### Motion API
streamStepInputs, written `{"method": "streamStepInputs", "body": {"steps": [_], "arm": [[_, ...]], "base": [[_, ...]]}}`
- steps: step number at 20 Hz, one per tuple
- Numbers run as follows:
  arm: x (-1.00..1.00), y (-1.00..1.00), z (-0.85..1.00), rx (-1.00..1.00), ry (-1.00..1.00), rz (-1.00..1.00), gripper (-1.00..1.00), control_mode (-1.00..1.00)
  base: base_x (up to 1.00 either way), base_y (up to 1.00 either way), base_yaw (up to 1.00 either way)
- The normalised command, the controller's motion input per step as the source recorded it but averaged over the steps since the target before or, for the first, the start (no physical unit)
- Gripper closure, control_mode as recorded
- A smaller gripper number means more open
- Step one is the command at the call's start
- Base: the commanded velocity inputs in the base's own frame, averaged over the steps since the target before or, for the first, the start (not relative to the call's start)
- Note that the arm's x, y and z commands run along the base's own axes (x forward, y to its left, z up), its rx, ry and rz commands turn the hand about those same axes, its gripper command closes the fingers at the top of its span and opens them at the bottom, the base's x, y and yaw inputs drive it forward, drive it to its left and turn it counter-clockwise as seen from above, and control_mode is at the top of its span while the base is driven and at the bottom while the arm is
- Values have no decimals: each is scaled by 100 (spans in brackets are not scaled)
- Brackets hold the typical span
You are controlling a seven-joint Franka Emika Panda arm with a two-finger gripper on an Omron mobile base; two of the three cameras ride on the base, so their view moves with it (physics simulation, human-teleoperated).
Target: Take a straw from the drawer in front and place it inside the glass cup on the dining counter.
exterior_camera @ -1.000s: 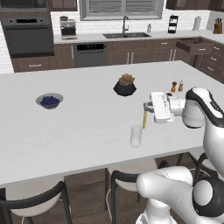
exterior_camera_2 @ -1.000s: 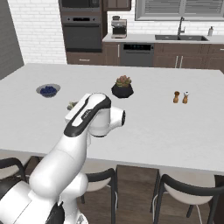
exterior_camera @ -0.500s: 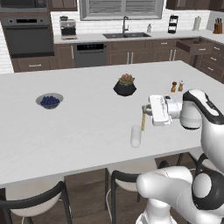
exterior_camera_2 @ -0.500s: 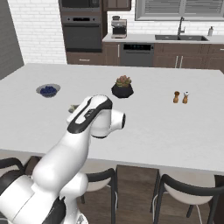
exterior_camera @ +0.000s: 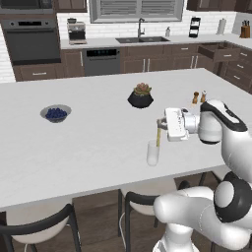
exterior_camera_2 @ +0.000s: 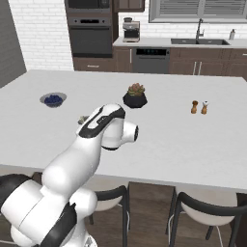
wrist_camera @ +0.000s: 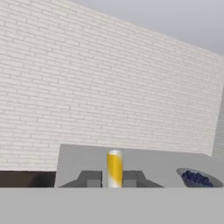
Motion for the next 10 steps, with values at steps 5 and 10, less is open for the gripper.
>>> {"method": "streamStepInputs", "body": {"steps": [5, 10], "arm": [[32, 0, -8, 0, 0, 0, 100, -100], [35, 0, 0, 0, 0, 0, 100, -100]], "base": [[0, 0, 0], [0, 0, 0]]}}
